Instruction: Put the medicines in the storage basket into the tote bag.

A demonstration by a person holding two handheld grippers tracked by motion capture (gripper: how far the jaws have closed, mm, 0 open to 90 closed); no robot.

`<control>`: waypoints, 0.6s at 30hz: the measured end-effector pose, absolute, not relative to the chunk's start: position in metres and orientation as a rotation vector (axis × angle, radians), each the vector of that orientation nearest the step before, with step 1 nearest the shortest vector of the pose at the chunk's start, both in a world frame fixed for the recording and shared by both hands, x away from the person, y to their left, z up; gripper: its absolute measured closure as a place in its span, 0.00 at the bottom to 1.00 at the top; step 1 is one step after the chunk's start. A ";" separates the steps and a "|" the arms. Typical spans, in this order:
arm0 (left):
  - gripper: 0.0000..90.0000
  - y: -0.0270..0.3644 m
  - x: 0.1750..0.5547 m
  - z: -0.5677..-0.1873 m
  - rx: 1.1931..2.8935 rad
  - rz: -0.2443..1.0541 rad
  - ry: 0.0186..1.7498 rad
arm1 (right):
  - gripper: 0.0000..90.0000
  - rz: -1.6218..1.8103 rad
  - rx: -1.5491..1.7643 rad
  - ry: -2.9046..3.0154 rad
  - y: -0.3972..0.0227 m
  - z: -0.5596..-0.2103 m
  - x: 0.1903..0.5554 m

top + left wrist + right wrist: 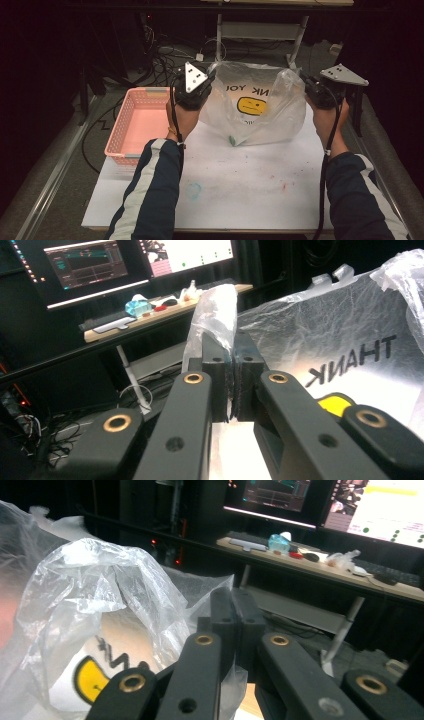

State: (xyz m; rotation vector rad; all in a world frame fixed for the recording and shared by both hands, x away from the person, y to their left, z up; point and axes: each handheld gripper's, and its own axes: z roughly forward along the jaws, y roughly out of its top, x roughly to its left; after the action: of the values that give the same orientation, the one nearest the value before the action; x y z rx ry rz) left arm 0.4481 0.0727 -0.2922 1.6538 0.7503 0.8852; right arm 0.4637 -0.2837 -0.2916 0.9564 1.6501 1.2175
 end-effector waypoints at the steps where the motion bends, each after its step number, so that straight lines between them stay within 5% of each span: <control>1: 0.94 0.073 0.450 -0.291 1.658 0.889 0.752 | 1.00 1.216 0.960 1.650 -0.284 -0.291 0.466; 18: 0.91 0.069 0.468 -0.279 1.652 0.893 0.781 | 1.00 1.162 1.026 1.647 -0.291 -0.283 0.493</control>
State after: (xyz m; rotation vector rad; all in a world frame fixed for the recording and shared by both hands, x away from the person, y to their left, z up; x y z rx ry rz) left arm 0.4677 0.0694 -0.2787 1.6520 0.7806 0.8929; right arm 0.4928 -0.2905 -0.2828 1.0264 1.6467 1.1618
